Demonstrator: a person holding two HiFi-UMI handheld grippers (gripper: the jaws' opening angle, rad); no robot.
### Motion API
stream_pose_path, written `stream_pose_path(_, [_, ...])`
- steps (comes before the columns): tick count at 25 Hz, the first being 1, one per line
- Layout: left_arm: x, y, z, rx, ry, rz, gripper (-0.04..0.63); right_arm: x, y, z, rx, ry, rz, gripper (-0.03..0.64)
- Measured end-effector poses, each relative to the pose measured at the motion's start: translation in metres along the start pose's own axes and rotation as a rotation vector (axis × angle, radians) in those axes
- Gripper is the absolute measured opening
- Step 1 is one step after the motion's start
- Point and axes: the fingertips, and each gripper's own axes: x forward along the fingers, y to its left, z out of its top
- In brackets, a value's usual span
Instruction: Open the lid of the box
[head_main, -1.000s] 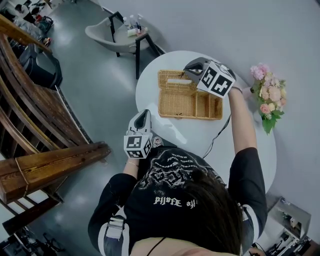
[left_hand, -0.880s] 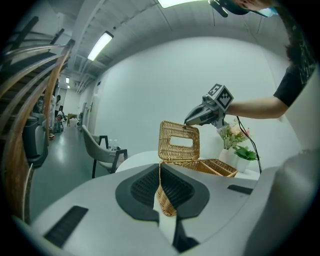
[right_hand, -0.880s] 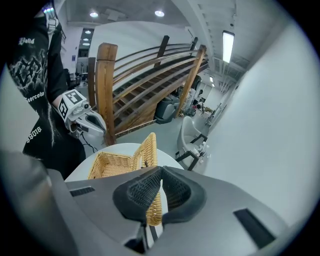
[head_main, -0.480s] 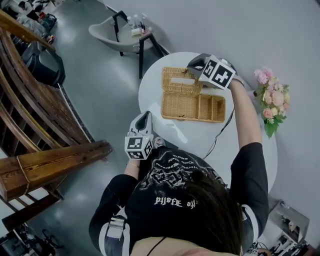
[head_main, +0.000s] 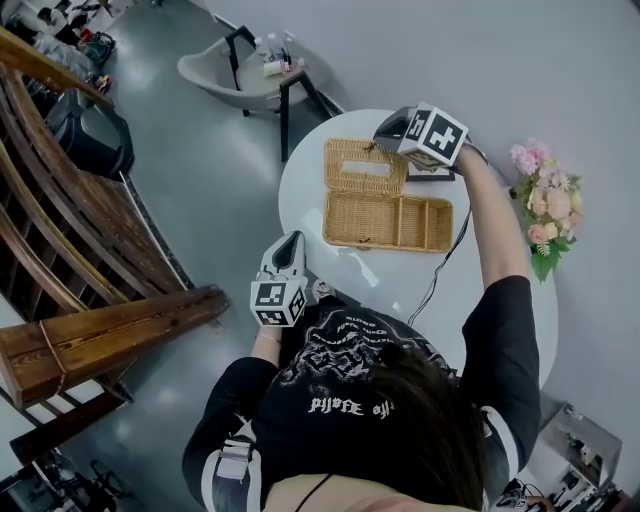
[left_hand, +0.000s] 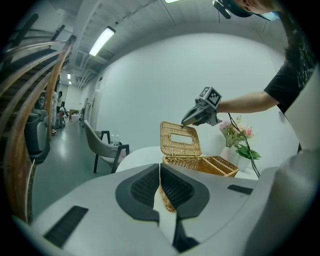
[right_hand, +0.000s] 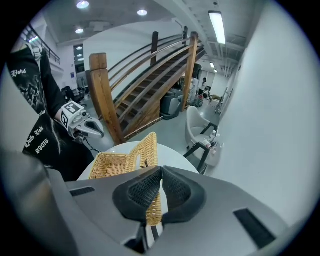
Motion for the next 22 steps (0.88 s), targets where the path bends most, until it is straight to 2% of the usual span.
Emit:
stream_pose_path(3, [0.004, 0.001, -0.004, -0.008, 0.017, 0.004, 0.025, 0.006, -0.007, -0.005, -0.003, 0.021, 0.023, 0.034])
stream_pose_path(10, [0.011, 0.004, -0.008, -0.021, 0.038, 0.011, 0.025, 0.024, -0.027, -0.02, 0.121, -0.006, 0.055, 0.035])
stream_pose_path(22, [0.025, 0.006, -0.008, -0.023, 0.064, 0.018, 0.025, 0.047, -0.046, -0.036, 0.18, -0.015, 0.08, 0.037])
